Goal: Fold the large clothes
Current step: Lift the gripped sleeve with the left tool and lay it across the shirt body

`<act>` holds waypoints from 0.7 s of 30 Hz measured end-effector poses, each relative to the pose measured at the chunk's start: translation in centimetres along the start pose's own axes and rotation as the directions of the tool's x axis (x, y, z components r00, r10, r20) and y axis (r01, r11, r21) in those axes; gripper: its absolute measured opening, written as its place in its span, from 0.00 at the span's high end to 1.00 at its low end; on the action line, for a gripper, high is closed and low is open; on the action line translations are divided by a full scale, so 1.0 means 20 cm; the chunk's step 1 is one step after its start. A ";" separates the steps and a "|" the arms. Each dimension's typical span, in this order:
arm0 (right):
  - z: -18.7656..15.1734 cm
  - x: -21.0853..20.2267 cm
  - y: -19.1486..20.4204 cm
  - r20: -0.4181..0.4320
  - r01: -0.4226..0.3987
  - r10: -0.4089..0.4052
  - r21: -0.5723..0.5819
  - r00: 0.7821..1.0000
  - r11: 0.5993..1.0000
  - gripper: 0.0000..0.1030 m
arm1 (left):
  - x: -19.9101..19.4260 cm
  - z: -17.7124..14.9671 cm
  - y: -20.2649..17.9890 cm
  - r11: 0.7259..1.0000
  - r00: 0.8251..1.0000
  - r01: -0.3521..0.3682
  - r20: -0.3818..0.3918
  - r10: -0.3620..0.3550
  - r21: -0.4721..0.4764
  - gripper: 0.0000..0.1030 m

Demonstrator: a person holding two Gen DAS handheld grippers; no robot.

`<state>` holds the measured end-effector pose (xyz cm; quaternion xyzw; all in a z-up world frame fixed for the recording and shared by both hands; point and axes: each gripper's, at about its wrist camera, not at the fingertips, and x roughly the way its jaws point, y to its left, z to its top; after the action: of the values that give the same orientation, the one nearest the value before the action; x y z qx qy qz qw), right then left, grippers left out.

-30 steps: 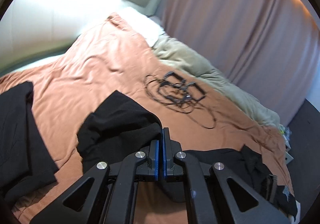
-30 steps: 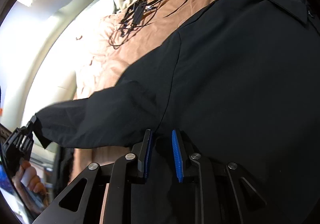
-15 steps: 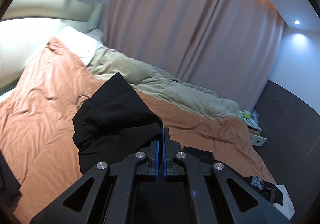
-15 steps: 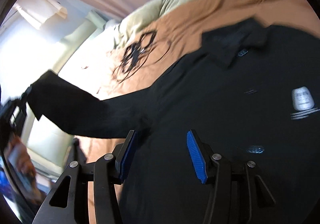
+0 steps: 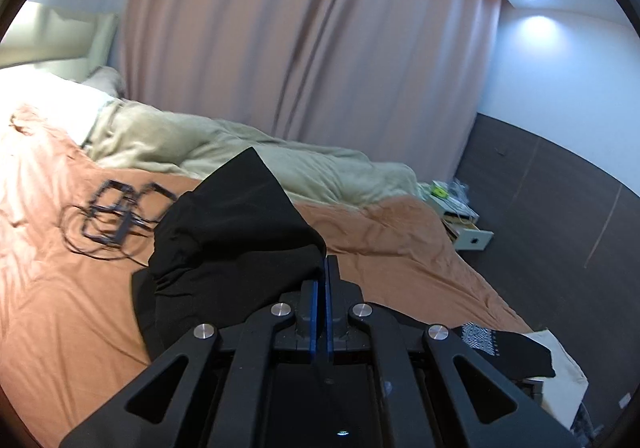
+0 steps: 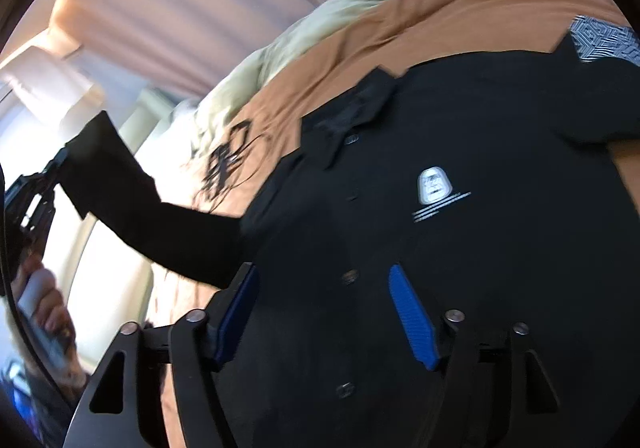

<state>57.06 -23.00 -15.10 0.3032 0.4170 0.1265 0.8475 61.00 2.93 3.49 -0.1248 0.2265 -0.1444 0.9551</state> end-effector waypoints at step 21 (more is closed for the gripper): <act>0.12 -0.13 -0.46 0.065 0.062 -0.086 0.307 0.994 0.950 0.09 | 0.76 -0.73 -0.37 0.995 0.859 0.092 -0.508 -0.068 0.022 0.93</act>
<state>56.99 -32.44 -18.14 0.4192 0.4093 0.0170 0.8102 65.50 -11.51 -12.85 -0.0698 0.4606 -0.2168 0.8579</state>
